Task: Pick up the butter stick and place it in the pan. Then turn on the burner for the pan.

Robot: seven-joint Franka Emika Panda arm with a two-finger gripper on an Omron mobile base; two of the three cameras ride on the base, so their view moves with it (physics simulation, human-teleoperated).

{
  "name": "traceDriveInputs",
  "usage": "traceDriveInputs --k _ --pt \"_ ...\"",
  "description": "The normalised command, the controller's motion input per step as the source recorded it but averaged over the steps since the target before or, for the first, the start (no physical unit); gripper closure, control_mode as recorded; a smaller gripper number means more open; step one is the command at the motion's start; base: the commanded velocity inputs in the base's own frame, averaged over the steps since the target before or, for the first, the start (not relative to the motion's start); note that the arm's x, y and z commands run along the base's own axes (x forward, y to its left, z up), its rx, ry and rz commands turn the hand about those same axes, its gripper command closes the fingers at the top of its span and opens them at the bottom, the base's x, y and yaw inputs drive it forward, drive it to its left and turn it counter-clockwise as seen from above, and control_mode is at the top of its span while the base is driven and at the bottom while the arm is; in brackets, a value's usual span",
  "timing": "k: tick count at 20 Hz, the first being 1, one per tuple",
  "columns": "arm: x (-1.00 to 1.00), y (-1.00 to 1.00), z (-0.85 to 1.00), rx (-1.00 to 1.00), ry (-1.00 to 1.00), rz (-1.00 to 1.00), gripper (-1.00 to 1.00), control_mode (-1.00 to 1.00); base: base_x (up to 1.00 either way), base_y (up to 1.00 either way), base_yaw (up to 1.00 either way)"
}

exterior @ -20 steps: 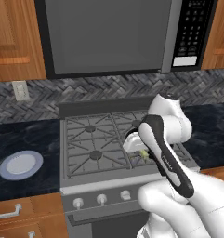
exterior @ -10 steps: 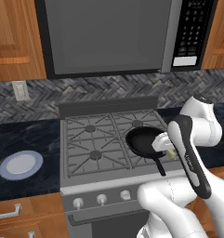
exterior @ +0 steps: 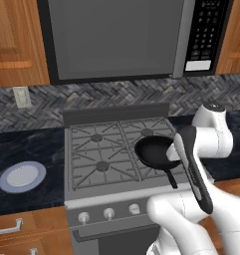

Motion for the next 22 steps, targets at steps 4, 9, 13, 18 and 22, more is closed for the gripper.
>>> traceDriveInputs --k 4,9,13,18,22 --pt "0.55 -0.02 0.0 0.0 0.0 0.0 1.0 -1.0 0.0 0.0 0.0" --pt "0.57 0.0 -0.07 0.0 0.0 0.0 1.0 -1.0 0.0 0.0 0.0" --pt "0.48 0.0 -0.19 0.0 0.0 0.0 1.0 -1.0 0.0 0.0 0.0" --pt "0.41 0.0 -0.29 0.0 0.0 0.0 1.0 -1.0 0.0 0.0 0.0" --pt "0.38 0.0 -0.37 0.0 0.0 0.0 1.0 -1.0 0.0 0.0 0.0"
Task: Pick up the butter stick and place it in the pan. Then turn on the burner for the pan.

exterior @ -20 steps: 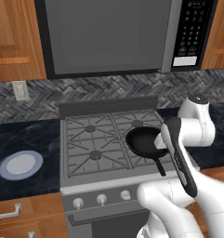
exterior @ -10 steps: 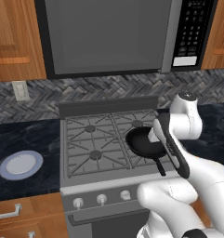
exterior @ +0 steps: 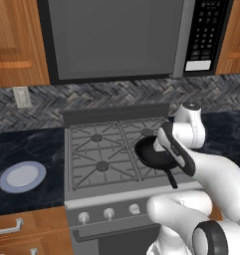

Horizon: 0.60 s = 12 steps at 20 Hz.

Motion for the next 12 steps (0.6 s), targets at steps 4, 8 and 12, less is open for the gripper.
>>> traceDriveInputs --k 4,8,12 --pt "0.32 0.0 -0.39 0.0 0.0 0.0 1.0 -1.0 0.0 0.0 0.0" --pt "0.29 0.0 -0.32 0.0 0.0 0.0 1.0 -1.0 0.0 0.0 0.0" --pt "0.22 -0.01 -0.28 0.0 0.0 0.0 1.0 -1.0 0.0 0.0 0.0"
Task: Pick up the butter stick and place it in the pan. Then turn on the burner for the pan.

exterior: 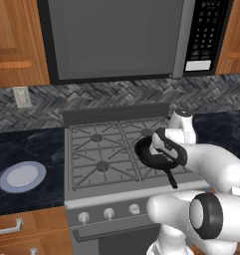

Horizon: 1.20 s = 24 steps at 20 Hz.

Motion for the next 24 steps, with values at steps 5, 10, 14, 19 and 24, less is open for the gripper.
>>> traceDriveInputs --k 5,10,14,19,24 --pt "0.19 -0.03 -0.29 0.0 0.0 0.0 1.0 -1.0 0.0 0.0 0.0" --pt "0.22 -0.01 -0.21 0.0 0.0 0.0 -1.0 -1.0 0.0 0.0 0.0" --pt "0.01 0.0 0.0 0.0 0.0 0.0 -1.0 -1.0 0.0 0.0 0.0" --pt "0.0 0.0 0.0 0.0 0.0 0.0 -1.0 -1.0 0.0 0.0 0.0" --pt "-0.02 -0.1 0.27 0.01 -0.01 0.0 -1.0 -1.0 0.0 0.0 0.0"
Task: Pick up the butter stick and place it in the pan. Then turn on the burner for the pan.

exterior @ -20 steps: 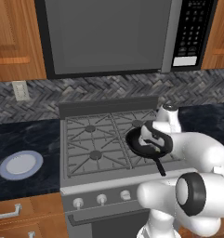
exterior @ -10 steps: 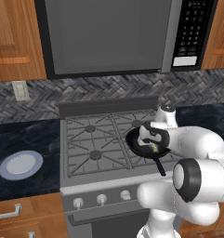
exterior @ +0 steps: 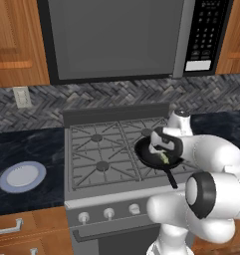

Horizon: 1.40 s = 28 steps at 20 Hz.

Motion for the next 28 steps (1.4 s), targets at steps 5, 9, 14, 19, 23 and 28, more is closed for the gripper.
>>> traceDriveInputs --k 5,9,14,19,23,28 --pt "-0.29 -0.23 0.52 0.02 -0.02 0.0 -1.0 -1.0 0.0 0.0 0.0" --pt "-0.46 -0.33 0.32 0.0 -0.03 0.0 -1.0 -1.0 0.0 0.0 0.0" --pt "-0.73 -0.36 0.01 0.0 -0.1 0.0 -1.0 -1.0 0.0 0.0 0.0" --pt "-0.8 -0.29 0.15 0.0 -0.13 0.0 -1.0 -1.0 0.0 0.0 0.0" --pt "-0.72 -0.2 0.13 0.0 -0.13 0.0 -1.0 -1.0 0.0 0.0 0.0" --pt "-0.73 -0.25 0.0 0.0 -0.19 0.0 -1.0 -1.0 0.0 0.0 0.0"
